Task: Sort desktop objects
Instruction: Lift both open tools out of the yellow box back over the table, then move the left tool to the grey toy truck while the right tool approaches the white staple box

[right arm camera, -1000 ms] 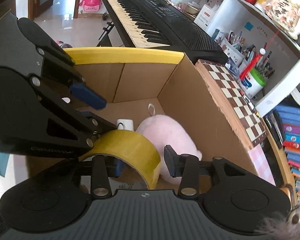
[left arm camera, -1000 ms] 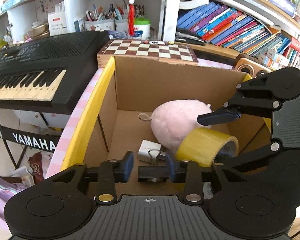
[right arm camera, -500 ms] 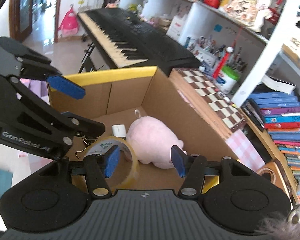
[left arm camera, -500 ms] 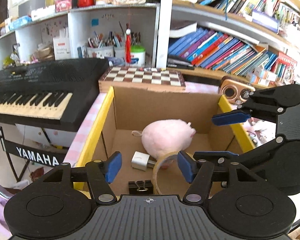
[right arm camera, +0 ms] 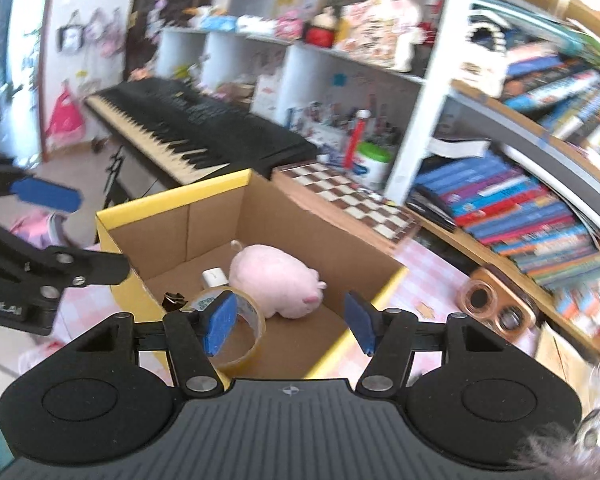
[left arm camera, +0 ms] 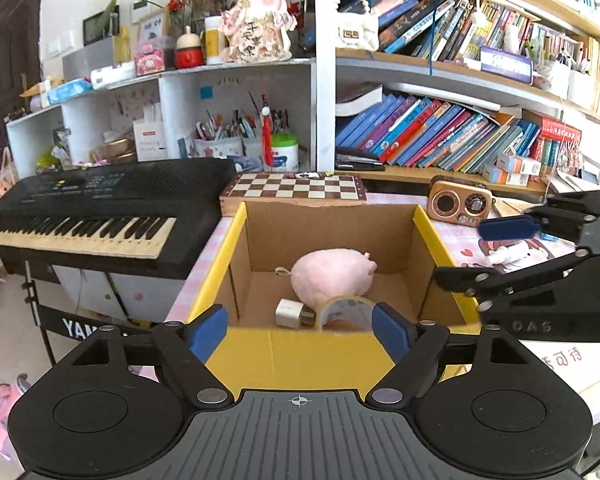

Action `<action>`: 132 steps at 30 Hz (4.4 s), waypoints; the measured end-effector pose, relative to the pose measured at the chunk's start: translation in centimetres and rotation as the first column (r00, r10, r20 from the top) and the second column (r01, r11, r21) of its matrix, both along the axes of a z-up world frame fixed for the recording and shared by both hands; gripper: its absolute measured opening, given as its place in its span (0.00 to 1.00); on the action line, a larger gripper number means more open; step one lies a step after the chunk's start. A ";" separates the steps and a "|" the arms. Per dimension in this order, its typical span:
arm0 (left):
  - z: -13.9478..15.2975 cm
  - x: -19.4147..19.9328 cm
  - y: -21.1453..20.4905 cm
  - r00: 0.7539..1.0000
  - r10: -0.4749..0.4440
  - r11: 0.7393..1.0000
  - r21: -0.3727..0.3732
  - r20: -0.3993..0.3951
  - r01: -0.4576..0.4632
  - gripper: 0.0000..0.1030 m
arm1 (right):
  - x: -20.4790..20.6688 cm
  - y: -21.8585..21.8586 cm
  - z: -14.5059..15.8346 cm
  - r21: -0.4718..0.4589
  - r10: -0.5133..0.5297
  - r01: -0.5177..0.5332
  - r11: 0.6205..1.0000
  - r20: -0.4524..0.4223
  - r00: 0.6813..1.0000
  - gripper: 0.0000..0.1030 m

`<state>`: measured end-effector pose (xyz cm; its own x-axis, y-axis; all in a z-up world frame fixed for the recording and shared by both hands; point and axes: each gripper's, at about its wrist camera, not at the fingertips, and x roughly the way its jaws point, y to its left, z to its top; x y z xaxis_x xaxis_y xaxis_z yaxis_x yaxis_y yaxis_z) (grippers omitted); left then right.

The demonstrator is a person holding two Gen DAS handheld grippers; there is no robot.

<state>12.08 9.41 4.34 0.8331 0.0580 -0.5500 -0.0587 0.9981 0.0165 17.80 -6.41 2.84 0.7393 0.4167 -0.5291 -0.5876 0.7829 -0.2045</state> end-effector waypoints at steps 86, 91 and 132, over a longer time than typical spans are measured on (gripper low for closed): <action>-6.1 3.3 -21.9 0.964 -0.227 0.972 -0.087 -0.135 0.217 0.87 | -5.6 -24.9 -7.8 0.004 -0.564 0.572 0.820 -0.160 0.810 0.73; -5.9 6.1 -22.8 0.978 -0.157 0.986 -0.080 -0.139 0.147 0.87 | -2.7 -26.4 -8.4 0.006 -0.510 0.519 0.855 -0.183 0.841 0.73; -12.2 24.0 -24.5 0.949 0.039 0.998 -0.037 -0.313 -0.054 0.47 | 16.9 -23.1 -14.5 0.064 -0.277 0.300 0.952 -0.239 0.930 0.73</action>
<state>36.10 -15.10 -7.87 0.6163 0.0620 -0.7850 -0.1040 0.9946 -0.0031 34.73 -29.47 -11.69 0.7018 0.2612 -0.6628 -0.3547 0.9350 -0.0071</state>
